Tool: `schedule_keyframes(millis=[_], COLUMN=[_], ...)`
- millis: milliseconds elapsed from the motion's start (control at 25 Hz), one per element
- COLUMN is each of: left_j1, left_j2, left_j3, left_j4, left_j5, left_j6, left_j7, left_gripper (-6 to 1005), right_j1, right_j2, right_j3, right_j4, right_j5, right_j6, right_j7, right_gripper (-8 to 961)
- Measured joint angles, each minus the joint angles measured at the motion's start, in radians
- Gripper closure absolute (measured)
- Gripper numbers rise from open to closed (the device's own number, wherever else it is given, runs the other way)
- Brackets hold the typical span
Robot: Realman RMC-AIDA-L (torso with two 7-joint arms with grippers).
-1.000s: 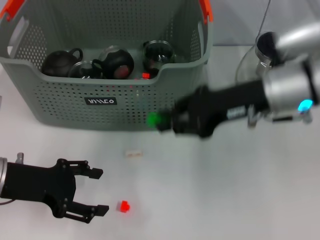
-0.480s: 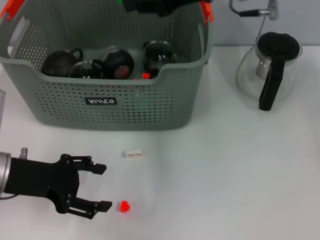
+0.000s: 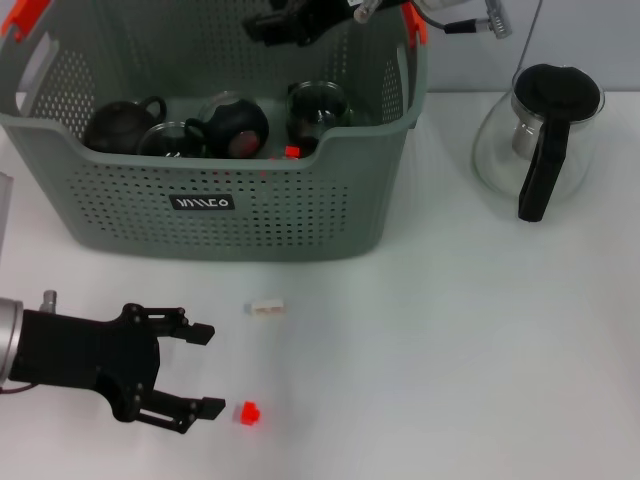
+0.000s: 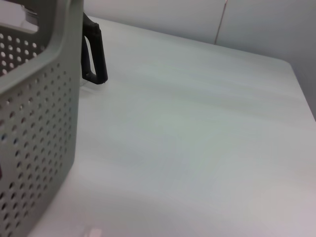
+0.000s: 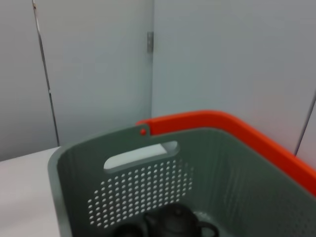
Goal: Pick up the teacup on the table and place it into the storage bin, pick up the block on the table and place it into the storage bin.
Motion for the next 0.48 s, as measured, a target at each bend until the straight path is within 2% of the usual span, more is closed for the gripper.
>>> schedule_keyframes(millis=[160, 320, 480], left_j1=[-0.010, -0.026, -0.040], left_j2=[0.003, 0.006, 0.004], left_j3=[-0.001, -0.001, 0.011], left_j4=[0.007, 0.021, 0.079], left_j5=[-0.003, -0.015, -0.013], left_j6=[0.005, 0.043, 0.094], left_j7=[-0.009, -0.014, -0.011], left_gripper=[112, 111, 112], right_j1=[-0.077, -0.233, -0.373], right_j2=[0.004, 0.002, 0.001], right_j3=[-0.015, -0.040, -0.045], right_j4=[-0.075, -0.188, -0.208], right_j5=[0.115, 0.352, 0.450], right_j6=[-0.020, -0.177, -0.358], right_j7=[-0.101, -0.264, -0.405], right_gripper=[523, 435, 247])
